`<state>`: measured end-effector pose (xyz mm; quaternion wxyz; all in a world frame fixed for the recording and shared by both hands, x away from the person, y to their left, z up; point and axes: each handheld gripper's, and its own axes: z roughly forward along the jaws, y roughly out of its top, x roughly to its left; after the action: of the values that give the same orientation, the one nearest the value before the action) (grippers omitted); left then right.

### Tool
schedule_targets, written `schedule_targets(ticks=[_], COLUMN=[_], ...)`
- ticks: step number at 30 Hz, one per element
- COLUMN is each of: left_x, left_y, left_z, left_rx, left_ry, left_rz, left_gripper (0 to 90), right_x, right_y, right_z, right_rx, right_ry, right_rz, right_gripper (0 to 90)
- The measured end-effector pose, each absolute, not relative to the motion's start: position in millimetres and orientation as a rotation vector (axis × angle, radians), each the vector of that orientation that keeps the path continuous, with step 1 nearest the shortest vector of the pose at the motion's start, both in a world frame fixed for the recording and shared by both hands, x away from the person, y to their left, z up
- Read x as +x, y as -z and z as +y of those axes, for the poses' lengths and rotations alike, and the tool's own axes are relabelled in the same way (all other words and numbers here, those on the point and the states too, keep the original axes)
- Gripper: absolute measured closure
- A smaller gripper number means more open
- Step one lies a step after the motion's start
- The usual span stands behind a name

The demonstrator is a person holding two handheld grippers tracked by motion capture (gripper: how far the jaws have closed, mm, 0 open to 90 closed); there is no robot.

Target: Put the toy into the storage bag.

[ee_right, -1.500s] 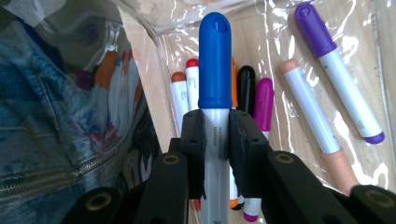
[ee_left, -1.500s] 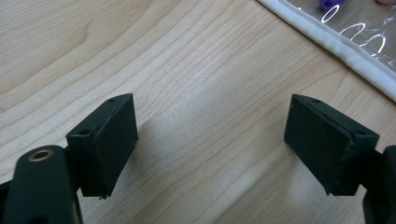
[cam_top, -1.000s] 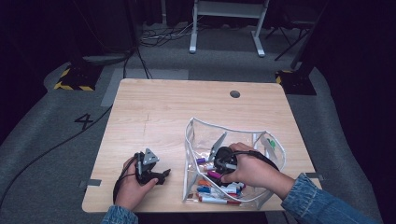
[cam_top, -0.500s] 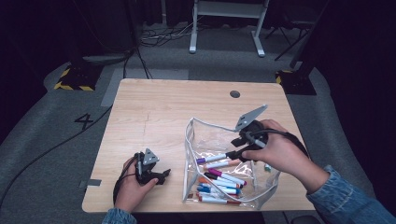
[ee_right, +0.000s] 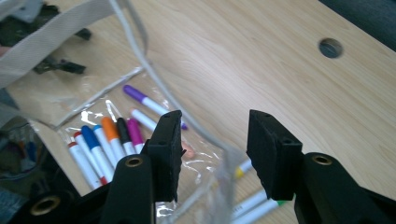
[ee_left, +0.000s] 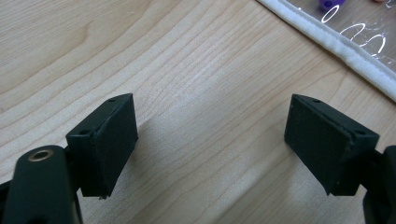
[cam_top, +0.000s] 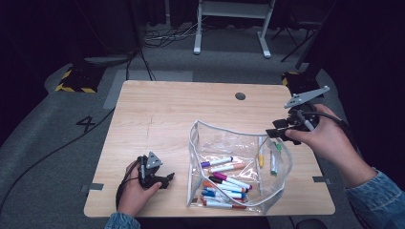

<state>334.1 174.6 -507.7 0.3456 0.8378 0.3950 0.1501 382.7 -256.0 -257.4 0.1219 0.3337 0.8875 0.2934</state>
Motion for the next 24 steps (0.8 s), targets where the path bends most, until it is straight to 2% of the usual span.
schedule_targets(ticks=[5, 10, 24], left_x=[334.0, 334.1, 334.4], left_y=[507.8, 507.7, 507.8], left_z=[174.5, 174.6, 174.5], left_rx=[2.175, 2.175, 2.173], left_ry=[-0.388, -0.39, -0.385], left_rz=[1.026, 1.025, 1.025], left_gripper=[17.5, 17.5, 17.5], right_x=[391.6, 404.1, 435.7], right_y=[262.1, 283.3, 377.3], right_z=[-286.5, -309.3, -332.2], right_rx=[1.08, 1.198, 1.424], right_ry=[-0.814, -0.767, -0.682], right_rz=[2.515, 2.494, 2.509], right_gripper=[57.1, 56.8, 56.0])
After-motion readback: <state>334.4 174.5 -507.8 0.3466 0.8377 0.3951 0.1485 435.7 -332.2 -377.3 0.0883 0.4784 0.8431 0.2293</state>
